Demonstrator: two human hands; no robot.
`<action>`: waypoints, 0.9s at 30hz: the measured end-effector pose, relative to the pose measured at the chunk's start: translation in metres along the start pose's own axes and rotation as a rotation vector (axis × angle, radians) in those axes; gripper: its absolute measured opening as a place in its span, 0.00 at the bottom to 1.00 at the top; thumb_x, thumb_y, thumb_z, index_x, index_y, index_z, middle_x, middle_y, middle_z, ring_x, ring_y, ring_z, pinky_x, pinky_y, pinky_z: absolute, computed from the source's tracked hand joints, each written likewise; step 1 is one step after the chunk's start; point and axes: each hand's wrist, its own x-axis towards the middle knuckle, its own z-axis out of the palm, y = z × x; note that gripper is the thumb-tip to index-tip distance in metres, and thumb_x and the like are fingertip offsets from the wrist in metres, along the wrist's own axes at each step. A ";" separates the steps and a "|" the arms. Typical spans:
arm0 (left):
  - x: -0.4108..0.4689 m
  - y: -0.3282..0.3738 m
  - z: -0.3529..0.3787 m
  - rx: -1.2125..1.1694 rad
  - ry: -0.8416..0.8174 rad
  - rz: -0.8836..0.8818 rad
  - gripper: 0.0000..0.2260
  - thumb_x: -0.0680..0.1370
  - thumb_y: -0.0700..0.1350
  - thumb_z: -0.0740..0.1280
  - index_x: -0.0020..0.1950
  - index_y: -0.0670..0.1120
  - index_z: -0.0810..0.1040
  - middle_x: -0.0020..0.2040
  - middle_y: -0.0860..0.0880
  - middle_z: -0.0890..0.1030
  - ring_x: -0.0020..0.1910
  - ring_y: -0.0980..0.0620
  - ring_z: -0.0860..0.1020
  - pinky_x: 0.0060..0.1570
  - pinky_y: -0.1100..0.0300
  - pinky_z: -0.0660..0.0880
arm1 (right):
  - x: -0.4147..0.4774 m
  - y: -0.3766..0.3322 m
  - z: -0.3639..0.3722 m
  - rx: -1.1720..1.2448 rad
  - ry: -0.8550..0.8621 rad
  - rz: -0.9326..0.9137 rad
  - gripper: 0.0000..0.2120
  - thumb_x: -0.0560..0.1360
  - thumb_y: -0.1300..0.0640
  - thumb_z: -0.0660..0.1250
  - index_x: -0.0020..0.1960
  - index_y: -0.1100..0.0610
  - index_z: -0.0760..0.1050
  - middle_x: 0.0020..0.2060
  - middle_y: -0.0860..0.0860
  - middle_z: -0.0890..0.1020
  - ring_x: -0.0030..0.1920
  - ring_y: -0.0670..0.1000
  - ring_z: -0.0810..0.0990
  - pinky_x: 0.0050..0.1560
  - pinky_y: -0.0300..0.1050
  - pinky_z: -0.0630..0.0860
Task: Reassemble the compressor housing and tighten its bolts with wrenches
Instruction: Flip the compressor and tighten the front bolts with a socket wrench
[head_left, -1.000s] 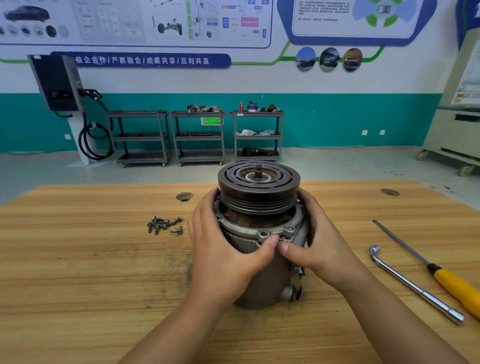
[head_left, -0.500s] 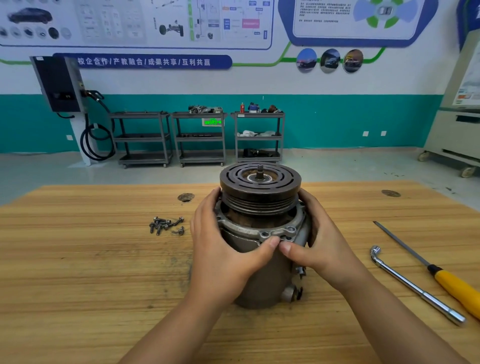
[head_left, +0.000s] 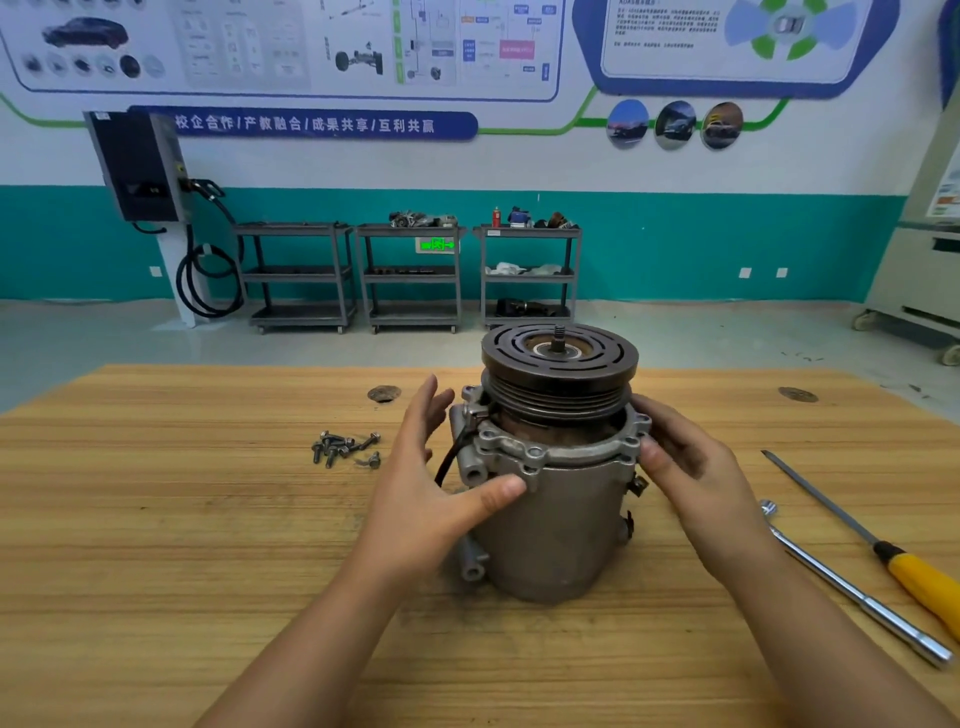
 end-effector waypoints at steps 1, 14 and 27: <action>0.002 0.000 -0.001 -0.011 -0.034 -0.020 0.56 0.51 0.69 0.74 0.75 0.60 0.54 0.68 0.66 0.66 0.68 0.66 0.65 0.69 0.57 0.64 | 0.000 0.001 -0.001 0.027 -0.028 0.017 0.18 0.72 0.52 0.67 0.62 0.43 0.71 0.57 0.37 0.79 0.58 0.38 0.77 0.48 0.30 0.74; 0.013 0.002 -0.002 -0.191 -0.063 -0.053 0.34 0.61 0.58 0.71 0.66 0.55 0.69 0.61 0.60 0.76 0.59 0.67 0.74 0.52 0.72 0.74 | -0.009 -0.015 0.031 -0.213 0.165 0.109 0.39 0.49 0.33 0.74 0.58 0.33 0.65 0.58 0.38 0.76 0.59 0.37 0.74 0.58 0.43 0.73; 0.013 0.003 0.002 -0.062 0.056 0.084 0.18 0.64 0.48 0.71 0.52 0.62 0.74 0.45 0.69 0.81 0.46 0.68 0.79 0.41 0.74 0.73 | -0.015 -0.009 0.048 -0.293 0.273 0.025 0.46 0.50 0.29 0.74 0.63 0.42 0.61 0.60 0.42 0.68 0.62 0.43 0.70 0.63 0.44 0.71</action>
